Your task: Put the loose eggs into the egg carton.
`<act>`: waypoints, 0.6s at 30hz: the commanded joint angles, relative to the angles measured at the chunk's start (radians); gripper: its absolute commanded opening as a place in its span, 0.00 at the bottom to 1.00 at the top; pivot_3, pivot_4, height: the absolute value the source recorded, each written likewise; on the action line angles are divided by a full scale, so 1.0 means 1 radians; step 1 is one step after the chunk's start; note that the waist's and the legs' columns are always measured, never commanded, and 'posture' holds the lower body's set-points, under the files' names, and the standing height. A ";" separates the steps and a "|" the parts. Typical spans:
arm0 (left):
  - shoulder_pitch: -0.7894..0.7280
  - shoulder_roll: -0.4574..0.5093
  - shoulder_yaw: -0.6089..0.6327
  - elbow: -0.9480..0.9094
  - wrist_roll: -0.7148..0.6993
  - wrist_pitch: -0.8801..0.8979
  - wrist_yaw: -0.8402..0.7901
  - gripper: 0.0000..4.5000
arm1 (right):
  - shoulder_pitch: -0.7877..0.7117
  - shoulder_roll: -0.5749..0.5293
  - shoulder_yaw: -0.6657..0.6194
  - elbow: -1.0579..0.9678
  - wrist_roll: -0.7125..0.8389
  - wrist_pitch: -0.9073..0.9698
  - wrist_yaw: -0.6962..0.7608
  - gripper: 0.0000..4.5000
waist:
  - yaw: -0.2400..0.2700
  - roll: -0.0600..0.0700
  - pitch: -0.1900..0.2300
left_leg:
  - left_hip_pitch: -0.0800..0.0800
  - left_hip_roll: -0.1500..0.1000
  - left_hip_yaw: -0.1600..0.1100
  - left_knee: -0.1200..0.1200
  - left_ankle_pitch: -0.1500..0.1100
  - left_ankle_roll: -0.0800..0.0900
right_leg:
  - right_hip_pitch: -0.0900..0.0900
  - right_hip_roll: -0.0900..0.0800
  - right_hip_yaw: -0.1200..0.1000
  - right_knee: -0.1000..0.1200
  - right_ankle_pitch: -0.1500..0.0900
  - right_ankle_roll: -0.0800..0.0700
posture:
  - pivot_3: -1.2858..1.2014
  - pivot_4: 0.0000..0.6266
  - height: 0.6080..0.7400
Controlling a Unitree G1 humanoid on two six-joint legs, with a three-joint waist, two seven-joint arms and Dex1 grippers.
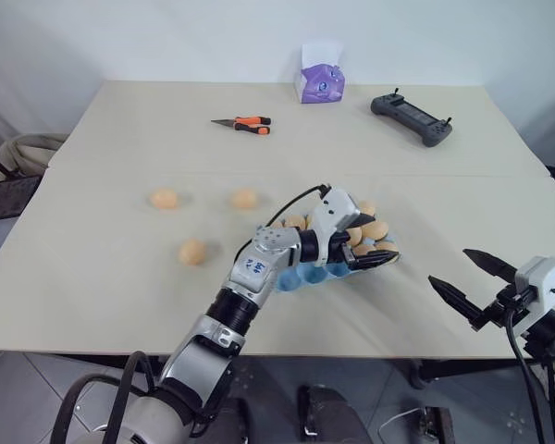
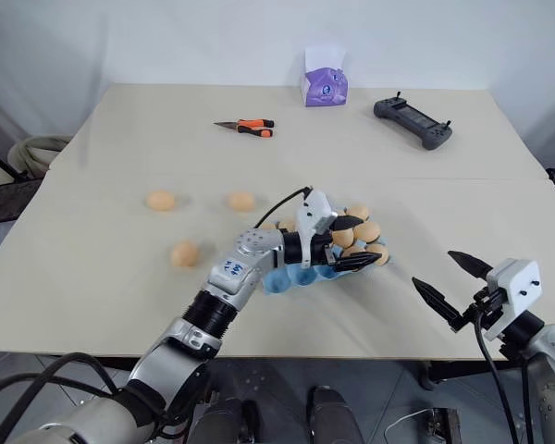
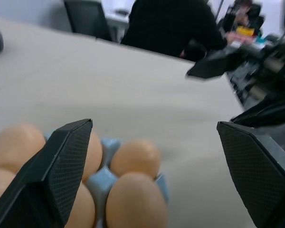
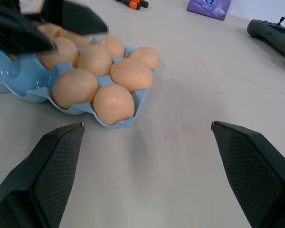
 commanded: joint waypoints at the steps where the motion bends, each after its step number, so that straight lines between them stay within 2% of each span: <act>1: 0.082 0.075 0.030 -0.200 -0.044 0.019 -0.033 0.99 | -0.019 -0.013 -0.034 -0.019 0.021 -0.003 0.009 1.00 | -0.002 0.000 0.000 | 0.000 0.000 0.000 0.000 0.000 0.000 | 0.000 0.000 0.001 0.000 0.000 0.000 | 0.52 0.24 1.00; 5: 0.264 0.245 0.072 -0.415 -0.078 0.069 -0.077 0.99 | -0.043 -0.016 -0.023 -0.002 0.017 0.003 0.026 1.00 | -0.007 0.001 0.000 | 0.002 0.001 0.001 0.000 0.003 -0.006 | 0.000 0.001 0.001 0.003 0.000 -0.001 | 0.52 0.24 1.00; 8: 0.406 0.348 0.159 -0.555 -0.141 0.100 -0.083 0.99 | -0.062 -0.017 -0.011 0.014 0.014 0.006 0.039 1.00 | -0.003 0.001 0.000 | 0.002 0.002 0.000 0.000 0.004 -0.007 | 0.000 0.000 0.001 0.005 -0.001 -0.001 | 0.52 0.24 1.00; 14: 0.669 0.488 0.364 -0.707 -0.267 0.063 -0.129 0.99 | -0.108 -0.029 0.011 0.057 0.005 0.009 0.076 1.00 | 0.000 0.001 0.000 | 0.002 0.000 0.000 0.001 0.001 0.001 | 0.001 -0.003 0.000 0.005 -0.001 -0.001 | 0.52 0.24 1.00; 18: 0.803 0.553 0.513 -0.728 -0.346 0.058 -0.143 0.99 | -0.130 -0.038 0.019 0.087 0.001 0.004 0.102 1.00 | -0.001 0.001 0.000 | 0.002 0.000 0.000 0.000 0.001 0.002 | 0.001 -0.004 -0.001 0.004 -0.001 -0.002 | 0.52 0.24 1.00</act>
